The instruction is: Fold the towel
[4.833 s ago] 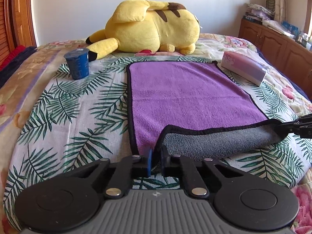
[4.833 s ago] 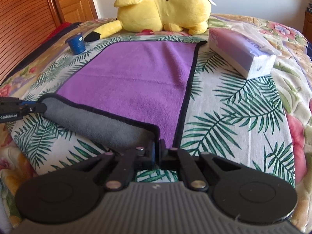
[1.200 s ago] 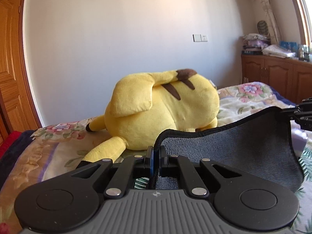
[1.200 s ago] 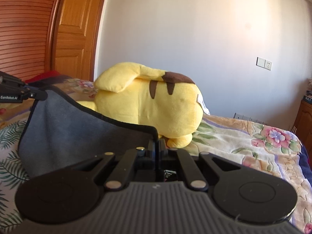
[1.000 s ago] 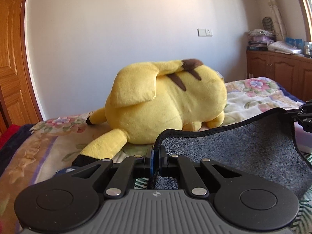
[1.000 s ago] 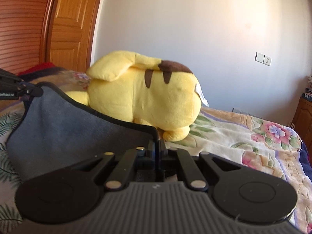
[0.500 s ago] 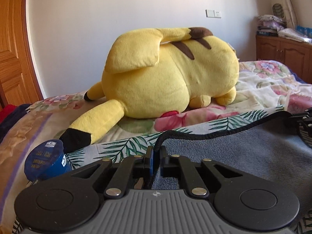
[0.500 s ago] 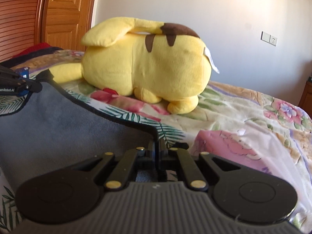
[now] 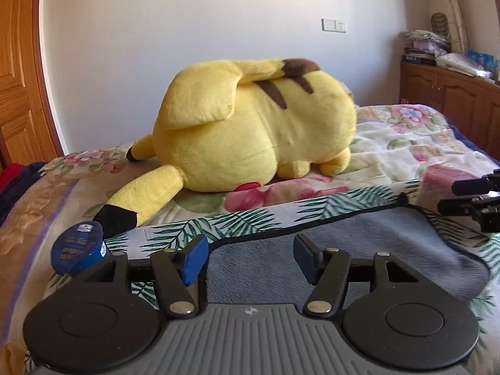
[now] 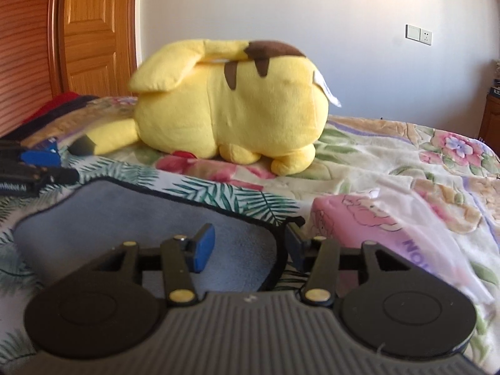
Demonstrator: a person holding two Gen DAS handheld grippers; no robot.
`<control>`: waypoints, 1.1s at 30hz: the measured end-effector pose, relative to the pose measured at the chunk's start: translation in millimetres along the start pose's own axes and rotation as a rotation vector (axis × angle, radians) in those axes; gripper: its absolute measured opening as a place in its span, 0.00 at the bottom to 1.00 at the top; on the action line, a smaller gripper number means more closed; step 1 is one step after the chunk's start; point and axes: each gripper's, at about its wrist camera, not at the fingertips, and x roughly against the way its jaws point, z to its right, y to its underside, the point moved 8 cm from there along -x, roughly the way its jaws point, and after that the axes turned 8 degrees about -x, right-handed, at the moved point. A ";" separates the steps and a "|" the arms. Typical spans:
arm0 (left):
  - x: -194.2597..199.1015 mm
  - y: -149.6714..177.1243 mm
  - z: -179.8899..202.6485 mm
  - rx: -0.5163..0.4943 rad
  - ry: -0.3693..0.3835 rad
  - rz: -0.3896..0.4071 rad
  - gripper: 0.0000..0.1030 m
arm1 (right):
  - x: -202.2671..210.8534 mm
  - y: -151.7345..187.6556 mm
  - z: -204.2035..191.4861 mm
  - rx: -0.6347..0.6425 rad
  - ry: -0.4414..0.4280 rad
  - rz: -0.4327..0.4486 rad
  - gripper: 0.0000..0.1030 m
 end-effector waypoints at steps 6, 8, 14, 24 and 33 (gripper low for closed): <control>46.6 -17.0 11.8 -0.005 0.019 0.009 0.41 | 48.3 -18.9 -8.0 -0.015 -0.002 0.021 0.50; 63.9 -23.5 15.5 -0.017 0.021 0.016 0.41 | 64.6 -25.4 -12.0 -0.002 0.000 0.028 0.50; 112.8 -39.0 21.7 -0.033 0.024 0.045 0.41 | 110.4 -41.2 -23.6 0.009 0.002 0.059 0.50; 174.7 -23.1 25.0 0.013 0.025 0.038 0.45 | 159.6 -37.5 -49.7 0.002 -0.012 0.074 0.50; 220.8 -1.9 29.8 -0.017 0.014 0.025 0.54 | 193.7 -23.4 -68.1 -0.008 -0.017 0.076 0.57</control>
